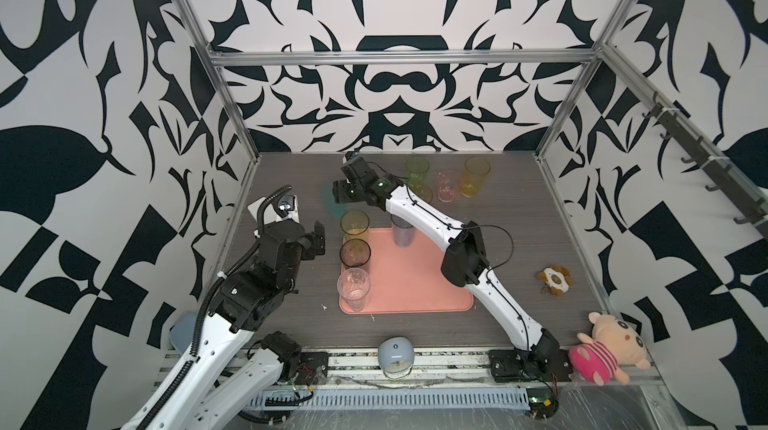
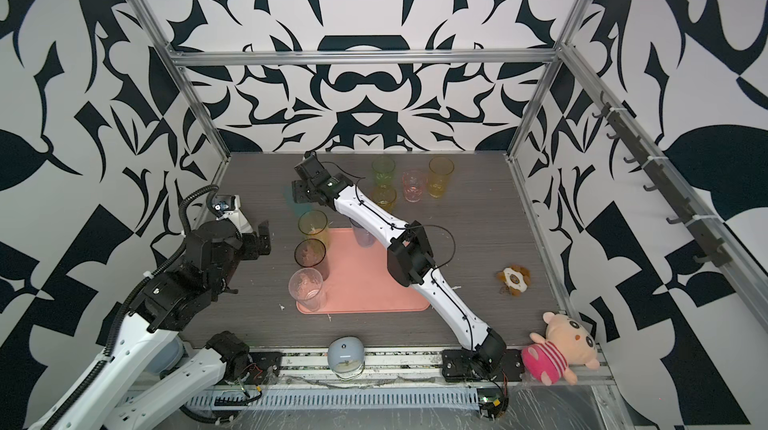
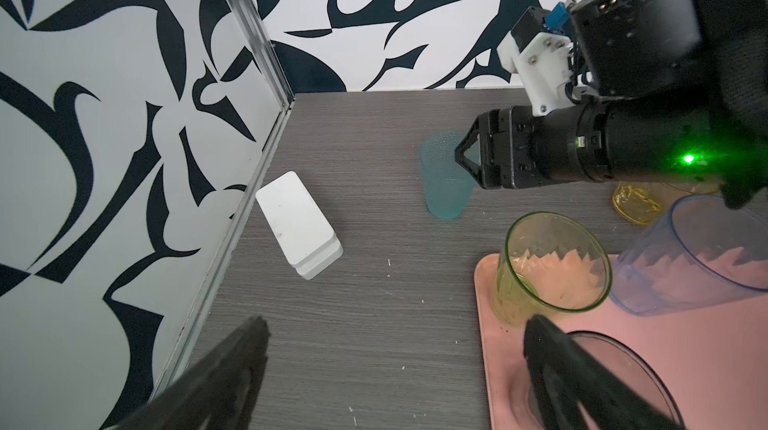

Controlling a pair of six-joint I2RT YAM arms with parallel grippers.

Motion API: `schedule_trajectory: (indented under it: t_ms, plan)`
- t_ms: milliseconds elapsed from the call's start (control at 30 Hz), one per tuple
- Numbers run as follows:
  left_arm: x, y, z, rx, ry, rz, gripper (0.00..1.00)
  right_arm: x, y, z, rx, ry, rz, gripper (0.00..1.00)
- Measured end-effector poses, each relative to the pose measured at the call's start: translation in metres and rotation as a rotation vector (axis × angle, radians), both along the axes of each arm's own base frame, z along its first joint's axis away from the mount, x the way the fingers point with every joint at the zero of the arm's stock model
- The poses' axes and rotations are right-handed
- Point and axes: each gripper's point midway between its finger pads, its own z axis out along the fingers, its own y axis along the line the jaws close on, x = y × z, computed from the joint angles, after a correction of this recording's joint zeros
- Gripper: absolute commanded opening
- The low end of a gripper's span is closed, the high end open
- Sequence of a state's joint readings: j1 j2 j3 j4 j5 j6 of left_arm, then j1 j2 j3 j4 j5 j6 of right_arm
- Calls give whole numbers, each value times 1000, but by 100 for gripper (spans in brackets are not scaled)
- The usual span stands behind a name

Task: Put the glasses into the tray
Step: 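Lower the right gripper around the teal glass and close it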

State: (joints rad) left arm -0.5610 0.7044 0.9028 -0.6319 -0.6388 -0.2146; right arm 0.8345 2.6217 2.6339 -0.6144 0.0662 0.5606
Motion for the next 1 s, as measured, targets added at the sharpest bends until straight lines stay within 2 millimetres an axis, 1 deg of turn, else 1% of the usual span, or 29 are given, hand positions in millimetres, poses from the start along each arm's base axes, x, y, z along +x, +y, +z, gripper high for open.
schedule_trajectory:
  t_ms: [333, 467, 533, 633, 700, 800, 867, 1000]
  plan:
    - [0, -1, 0, -1, 2, -7, 100, 9, 5, -4, 51, 7, -26, 66]
    - [0, -1, 0, -1, 2, -8, 100, 11, 5, -10, 53, 13, -34, 62]
    - [0, -1, 0, -1, 2, -8, 99, 12, 4, -13, 53, 19, -40, 57]
    - [0, -1, 0, -1, 2, -8, 99, 16, 1, -19, 54, 31, -55, 53]
    - [0, -1, 0, -1, 2, -8, 100, 17, -1, -22, 55, 37, -61, 46]
    - [0, -1, 0, -1, 2, -8, 99, 18, -2, -22, 60, 42, -67, 39]
    - [0, -1, 0, -1, 2, -8, 99, 20, -3, -22, 62, 42, -70, 32]
    - [0, -1, 0, -1, 2, -8, 100, 22, -5, -22, 63, 44, -73, 27]
